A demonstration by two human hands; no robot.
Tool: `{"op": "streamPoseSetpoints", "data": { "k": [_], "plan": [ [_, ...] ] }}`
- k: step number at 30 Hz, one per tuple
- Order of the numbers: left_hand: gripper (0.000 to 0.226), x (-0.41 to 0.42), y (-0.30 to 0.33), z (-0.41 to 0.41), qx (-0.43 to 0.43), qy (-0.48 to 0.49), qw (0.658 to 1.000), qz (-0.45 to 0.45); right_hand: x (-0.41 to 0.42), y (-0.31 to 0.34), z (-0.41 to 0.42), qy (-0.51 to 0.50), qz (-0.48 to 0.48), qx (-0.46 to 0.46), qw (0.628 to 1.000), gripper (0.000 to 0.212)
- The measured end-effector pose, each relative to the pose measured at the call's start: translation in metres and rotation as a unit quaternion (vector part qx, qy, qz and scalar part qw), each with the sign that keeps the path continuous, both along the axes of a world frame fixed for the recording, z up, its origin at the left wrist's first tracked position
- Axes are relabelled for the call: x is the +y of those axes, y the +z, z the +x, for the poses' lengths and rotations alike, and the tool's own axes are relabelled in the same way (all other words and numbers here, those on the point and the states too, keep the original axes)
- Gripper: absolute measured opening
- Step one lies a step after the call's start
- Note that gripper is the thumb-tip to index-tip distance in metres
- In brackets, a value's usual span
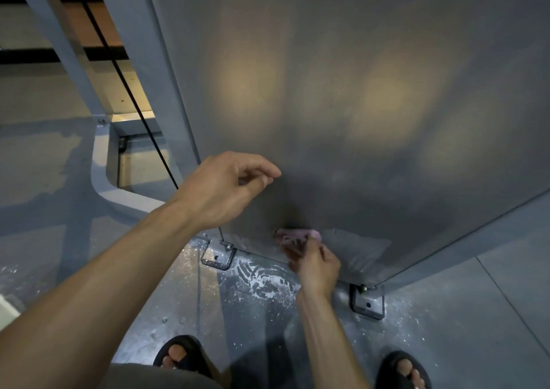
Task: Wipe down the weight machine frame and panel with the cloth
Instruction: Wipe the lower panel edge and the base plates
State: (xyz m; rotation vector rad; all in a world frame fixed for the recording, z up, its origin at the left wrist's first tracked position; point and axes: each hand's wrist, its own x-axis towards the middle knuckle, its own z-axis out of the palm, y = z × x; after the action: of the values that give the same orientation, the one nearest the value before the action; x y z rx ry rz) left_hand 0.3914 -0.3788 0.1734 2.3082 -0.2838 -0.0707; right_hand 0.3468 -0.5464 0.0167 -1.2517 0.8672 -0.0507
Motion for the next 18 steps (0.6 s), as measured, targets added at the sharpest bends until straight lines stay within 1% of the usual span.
{"op": "streamPoseSetpoints", "data": {
  "k": [2,4,6,9,10,11,13,15,18],
  "plan": [
    [0.017,-0.003,0.003,0.000,0.000,0.003,1.000,0.002,0.001,-0.019,0.001,-0.010,0.016,0.066,0.998,0.029],
    [0.017,-0.006,0.003,0.000,-0.002,0.005,1.000,0.002,-0.001,-0.025,0.003,-0.003,0.015,0.094,0.995,0.029],
    [0.016,-0.008,0.004,0.001,0.003,0.001,1.000,-0.001,-0.004,-0.017,0.003,0.003,0.016,0.057,0.998,0.027],
    [0.015,-0.008,0.004,0.002,0.002,0.001,1.000,0.000,-0.012,0.009,-0.004,0.003,0.007,-0.063,0.998,0.025],
    [0.015,-0.009,0.004,0.002,0.001,0.002,1.000,0.000,-0.015,0.014,-0.005,0.003,-0.002,-0.087,0.996,0.024],
    [0.015,-0.010,0.004,0.003,0.001,0.001,1.000,-0.001,-0.016,0.017,-0.005,0.002,-0.012,-0.093,0.996,0.024],
    [0.016,-0.012,0.004,0.002,0.007,-0.007,1.000,-0.006,-0.015,0.010,-0.003,0.004,-0.026,-0.057,0.998,0.027],
    [0.017,-0.015,0.004,0.001,0.013,-0.018,1.000,-0.011,-0.012,-0.008,-0.001,0.005,-0.013,0.009,1.000,0.027],
    [0.017,-0.018,0.004,0.003,0.013,-0.022,1.000,-0.013,-0.009,-0.030,0.001,0.007,0.017,0.100,0.995,0.019]
  ]
}}
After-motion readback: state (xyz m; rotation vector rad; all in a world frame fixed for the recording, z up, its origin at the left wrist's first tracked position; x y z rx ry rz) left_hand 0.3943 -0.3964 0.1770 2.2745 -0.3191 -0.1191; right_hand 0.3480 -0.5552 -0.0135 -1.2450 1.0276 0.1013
